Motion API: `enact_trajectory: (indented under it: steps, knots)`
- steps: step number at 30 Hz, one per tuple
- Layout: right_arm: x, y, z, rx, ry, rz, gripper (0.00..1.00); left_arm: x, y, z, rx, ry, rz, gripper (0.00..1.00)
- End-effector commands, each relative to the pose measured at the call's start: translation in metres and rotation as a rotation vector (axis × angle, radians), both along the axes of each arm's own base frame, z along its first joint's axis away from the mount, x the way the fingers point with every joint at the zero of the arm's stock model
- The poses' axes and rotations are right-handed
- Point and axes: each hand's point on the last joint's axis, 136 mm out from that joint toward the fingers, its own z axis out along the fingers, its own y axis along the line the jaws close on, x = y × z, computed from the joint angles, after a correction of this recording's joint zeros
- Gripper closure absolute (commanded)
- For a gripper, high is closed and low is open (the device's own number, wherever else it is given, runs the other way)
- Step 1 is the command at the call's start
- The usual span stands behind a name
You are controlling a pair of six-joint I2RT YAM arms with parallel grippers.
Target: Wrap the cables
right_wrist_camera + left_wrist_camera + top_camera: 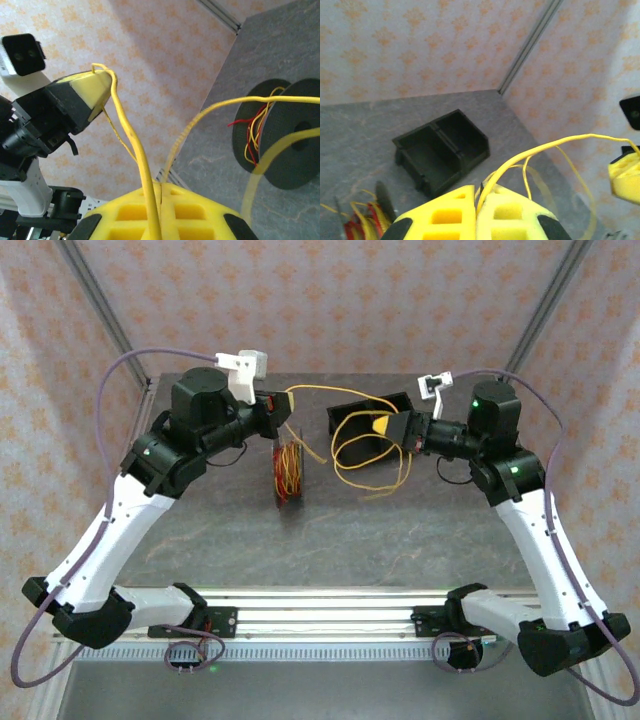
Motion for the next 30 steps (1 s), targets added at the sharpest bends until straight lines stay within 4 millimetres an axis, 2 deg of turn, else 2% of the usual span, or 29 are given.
enact_trajectory:
  steps: [1,6,8,11,13,15,18,21,26,30]
  knots:
    - [-0.003,-0.011,0.001,-0.042,0.001,-0.050,1.00,0.004,0.044,0.003,0.180,-0.057,0.149,1.00]
    - [0.013,-0.027,-0.014,-0.146,0.045,-0.189,1.00,-0.002,0.035,0.009,0.132,-0.061,0.097,1.00]
    - [0.021,-0.042,-0.021,-0.217,0.059,-0.292,1.00,-0.004,0.032,0.004,0.139,-0.046,0.075,1.00]
    - [0.033,-0.078,-0.031,-0.353,0.077,-0.496,1.00,-0.005,0.027,-0.010,0.167,0.000,0.038,1.00]
    - [0.036,-0.085,-0.028,-0.357,0.059,-0.542,1.00,-0.008,0.013,-0.020,0.150,0.050,-0.030,1.00]
    - [0.036,-0.073,-0.020,-0.285,0.048,-0.499,1.00,-0.009,-0.002,-0.027,0.109,0.090,-0.090,0.98]
    - [0.036,-0.050,0.001,-0.132,0.030,-0.405,1.00,-0.005,-0.020,-0.035,0.014,0.122,-0.143,0.86]
    - [0.033,-0.036,0.021,-0.010,0.019,-0.336,1.00,0.002,-0.029,-0.046,-0.034,0.145,-0.145,0.80]
    - [0.029,-0.027,0.043,0.093,0.014,-0.276,1.00,0.013,-0.037,-0.059,-0.084,0.161,-0.132,0.56]
    - [0.030,-0.029,0.048,0.111,0.023,-0.298,1.00,0.012,-0.040,-0.052,-0.151,0.142,-0.138,0.34]
